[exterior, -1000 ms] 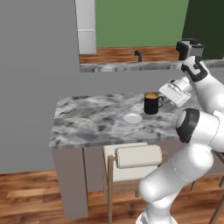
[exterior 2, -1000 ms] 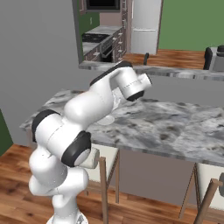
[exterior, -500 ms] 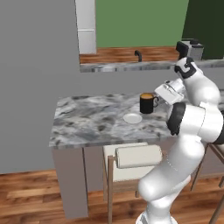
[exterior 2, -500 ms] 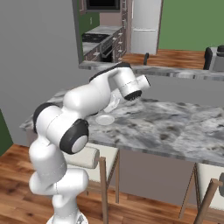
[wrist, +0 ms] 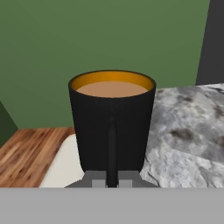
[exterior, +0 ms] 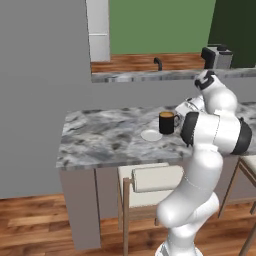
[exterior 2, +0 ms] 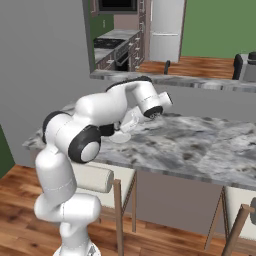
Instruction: Pick the cup of tea, navigate to the dining table, and place it on the saucer.
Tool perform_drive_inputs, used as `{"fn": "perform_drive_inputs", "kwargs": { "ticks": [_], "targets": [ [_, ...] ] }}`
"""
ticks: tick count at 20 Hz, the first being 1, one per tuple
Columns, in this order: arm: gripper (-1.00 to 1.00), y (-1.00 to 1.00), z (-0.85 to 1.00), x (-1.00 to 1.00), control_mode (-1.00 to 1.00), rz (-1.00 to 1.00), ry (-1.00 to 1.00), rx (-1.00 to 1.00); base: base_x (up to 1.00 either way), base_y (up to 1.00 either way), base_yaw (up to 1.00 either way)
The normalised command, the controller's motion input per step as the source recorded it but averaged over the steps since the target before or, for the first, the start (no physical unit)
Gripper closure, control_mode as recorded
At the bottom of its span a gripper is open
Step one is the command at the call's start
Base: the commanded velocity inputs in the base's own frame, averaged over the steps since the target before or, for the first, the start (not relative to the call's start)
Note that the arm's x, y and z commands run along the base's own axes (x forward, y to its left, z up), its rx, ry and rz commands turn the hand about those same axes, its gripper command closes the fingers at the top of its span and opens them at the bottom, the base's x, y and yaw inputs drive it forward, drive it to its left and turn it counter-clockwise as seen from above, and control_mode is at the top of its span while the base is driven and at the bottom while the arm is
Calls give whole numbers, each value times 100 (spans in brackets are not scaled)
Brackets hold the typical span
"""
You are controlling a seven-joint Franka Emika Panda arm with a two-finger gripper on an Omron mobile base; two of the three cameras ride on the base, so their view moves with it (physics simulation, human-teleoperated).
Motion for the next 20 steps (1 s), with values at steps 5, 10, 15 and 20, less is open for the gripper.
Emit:
{"fn": "perform_drive_inputs", "kwargs": {
  "ticks": [5,10,15,20],
  "targets": [
    [100,0,-29,4,-100,0,0,0,0,0,0],
    [100,0,-7,24,-100,0,0,0,0,0,0],
    [100,0,-18,23,-100,0,0,0,0,0,0],
    [100,0,-23,22,-100,0,0,0,0,0,0]
  ]
}}
